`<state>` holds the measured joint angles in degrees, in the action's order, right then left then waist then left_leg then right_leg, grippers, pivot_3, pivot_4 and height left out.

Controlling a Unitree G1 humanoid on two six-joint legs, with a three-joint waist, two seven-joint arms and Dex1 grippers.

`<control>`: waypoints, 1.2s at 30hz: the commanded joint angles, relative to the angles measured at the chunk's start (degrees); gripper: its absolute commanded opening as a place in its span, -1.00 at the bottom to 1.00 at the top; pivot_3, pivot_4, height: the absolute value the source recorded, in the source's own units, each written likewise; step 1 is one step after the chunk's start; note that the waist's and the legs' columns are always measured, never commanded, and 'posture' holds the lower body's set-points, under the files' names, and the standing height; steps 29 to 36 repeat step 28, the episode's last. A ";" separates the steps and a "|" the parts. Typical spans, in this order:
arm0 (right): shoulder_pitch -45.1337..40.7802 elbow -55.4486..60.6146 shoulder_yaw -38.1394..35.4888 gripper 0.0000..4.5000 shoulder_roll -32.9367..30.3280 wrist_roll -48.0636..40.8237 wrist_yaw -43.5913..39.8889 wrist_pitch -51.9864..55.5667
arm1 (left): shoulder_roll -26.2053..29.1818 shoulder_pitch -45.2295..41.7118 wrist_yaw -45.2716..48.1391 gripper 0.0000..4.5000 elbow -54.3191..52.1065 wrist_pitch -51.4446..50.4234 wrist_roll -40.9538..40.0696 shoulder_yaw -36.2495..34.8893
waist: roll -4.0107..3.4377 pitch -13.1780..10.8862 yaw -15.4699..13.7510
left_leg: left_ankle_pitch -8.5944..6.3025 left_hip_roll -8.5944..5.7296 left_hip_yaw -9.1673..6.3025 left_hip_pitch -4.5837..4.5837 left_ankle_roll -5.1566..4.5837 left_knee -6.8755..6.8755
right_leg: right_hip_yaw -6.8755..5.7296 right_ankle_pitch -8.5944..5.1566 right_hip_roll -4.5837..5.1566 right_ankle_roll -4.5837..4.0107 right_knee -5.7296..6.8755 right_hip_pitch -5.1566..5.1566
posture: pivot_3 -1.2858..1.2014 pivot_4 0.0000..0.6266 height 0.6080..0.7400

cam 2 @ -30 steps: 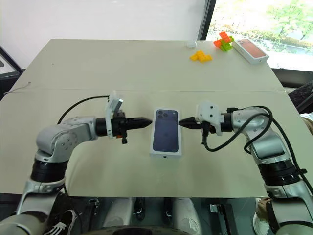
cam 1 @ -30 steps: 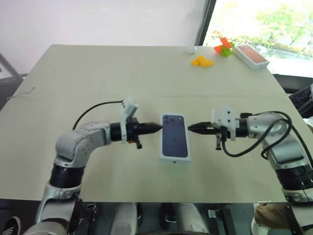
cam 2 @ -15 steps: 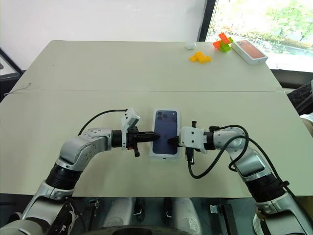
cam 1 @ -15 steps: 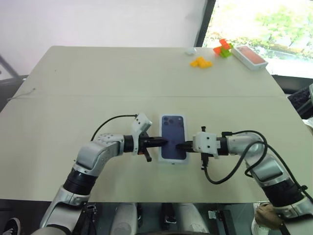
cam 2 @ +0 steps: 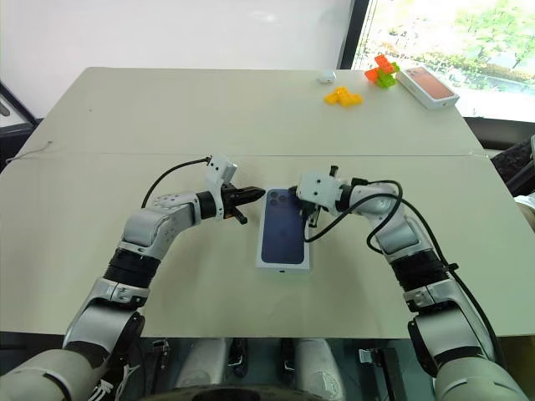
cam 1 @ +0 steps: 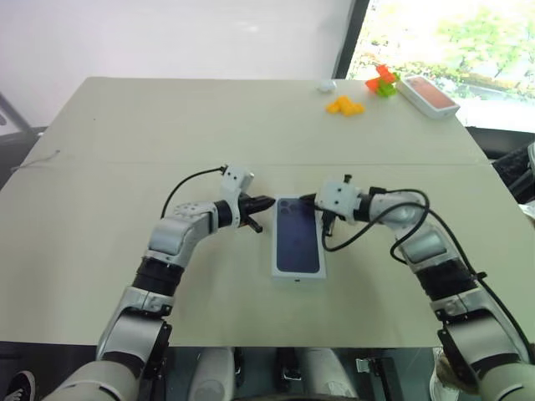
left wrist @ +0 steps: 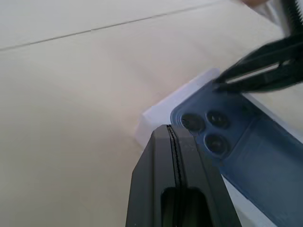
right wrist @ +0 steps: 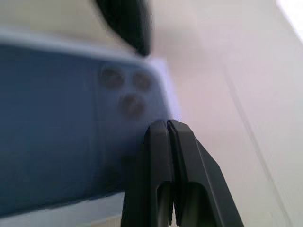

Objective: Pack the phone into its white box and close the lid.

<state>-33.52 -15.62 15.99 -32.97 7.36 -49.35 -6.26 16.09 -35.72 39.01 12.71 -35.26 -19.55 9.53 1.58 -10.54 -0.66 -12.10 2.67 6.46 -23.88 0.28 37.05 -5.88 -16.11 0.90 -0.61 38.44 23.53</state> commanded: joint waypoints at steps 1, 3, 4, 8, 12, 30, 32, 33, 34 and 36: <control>0.88 0.48 0.80 -0.95 -1.15 2.18 -0.14 -1.10 | 1.15 2.22 1.27 -1.00 -0.51 2.07 3.39 2.78 | 0.01 0.01 -0.01 | -0.04 0.00 0.00 0.18 -0.05 -0.02 | 0.00 -0.01 0.00 0.00 -0.01 -0.16 | 0.03 -0.52 0.95; 0.75 2.32 -1.49 -0.95 0.05 -1.59 -1.06 1.39 | 1.07 2.30 1.53 -1.00 -2.28 2.39 2.35 1.03 | 0.01 0.01 0.02 | -0.20 0.01 0.00 0.38 -0.28 -0.08 | 0.00 -0.04 0.00 0.05 -0.03 -0.35 | 0.03 -0.52 0.95; 0.62 2.94 -2.28 -0.95 0.40 -2.92 -1.38 2.27 | 1.02 2.17 1.45 -1.00 -2.79 2.36 2.05 0.30 | 0.01 0.00 -0.04 | -0.20 0.01 0.00 0.38 -0.28 -0.10 | 0.00 -0.02 0.01 0.01 -0.03 -0.34 | 0.03 -0.52 0.95; 0.60 6.49 -7.24 -0.72 0.40 -12.78 -6.44 11.07 | 2.84 1.22 2.21 -0.76 -5.96 -0.68 -1.40 -4.55 | 0.00 -0.04 0.05 | -0.19 0.01 0.00 0.32 -0.28 -0.09 | 0.00 -0.01 0.03 -0.01 -0.02 -0.29 | 0.03 -0.52 0.95; 3.46 12.05 -11.78 0.10 -2.13 -20.38 -10.89 15.66 | 8.56 2.97 4.87 0.10 -11.85 -4.52 -4.97 -9.24 | 0.00 -0.06 0.15 | -0.19 0.02 -0.01 0.29 -0.28 -0.15 | 0.00 -0.01 0.02 -0.01 -0.03 -0.22 | 0.03 -0.52 0.95; 16.70 21.84 -23.31 0.99 -18.40 -33.68 -21.71 29.49 | 29.85 29.94 15.85 0.99 -24.17 -1.10 -11.73 -28.77 | -0.08 -0.11 -0.13 | -0.21 0.00 0.00 0.32 -0.26 -0.60 | 0.00 -0.12 0.10 0.09 -0.36 -0.11 | 0.03 -0.52 0.95; 16.70 21.84 -23.31 0.99 -18.40 -33.68 -21.71 29.49 | 29.85 29.94 15.85 0.99 -24.17 -1.10 -11.73 -28.77 | -0.08 -0.11 -0.13 | -0.21 0.00 0.00 0.32 -0.26 -0.60 | 0.00 -0.12 0.10 0.09 -0.36 -0.11 | 0.03 -0.52 0.95; 16.70 21.84 -23.31 0.99 -18.40 -33.68 -21.71 29.49 | 29.85 29.94 15.85 0.99 -24.17 -1.10 -11.73 -28.77 | -0.08 -0.11 -0.13 | -0.21 0.00 0.00 0.32 -0.26 -0.60 | 0.00 -0.12 0.10 0.09 -0.36 -0.11 | 0.03 -0.52 0.95; 16.70 21.84 -23.31 0.99 -18.40 -33.68 -21.71 29.49 | 29.85 29.94 15.85 0.99 -24.17 -1.10 -11.73 -28.77 | -0.08 -0.11 -0.13 | -0.21 0.00 0.00 0.32 -0.26 -0.60 | 0.00 -0.12 0.10 0.09 -0.36 -0.11 | 0.03 -0.52 0.95; 16.70 21.84 -23.31 0.99 -18.40 -33.68 -21.71 29.49 | 29.85 29.94 15.85 0.99 -24.17 -1.10 -11.73 -28.77 | -0.08 -0.11 -0.13 | -0.21 0.00 0.00 0.32 -0.26 -0.60 | 0.00 -0.12 0.10 0.09 -0.36 -0.11 | 0.03 -0.52 0.95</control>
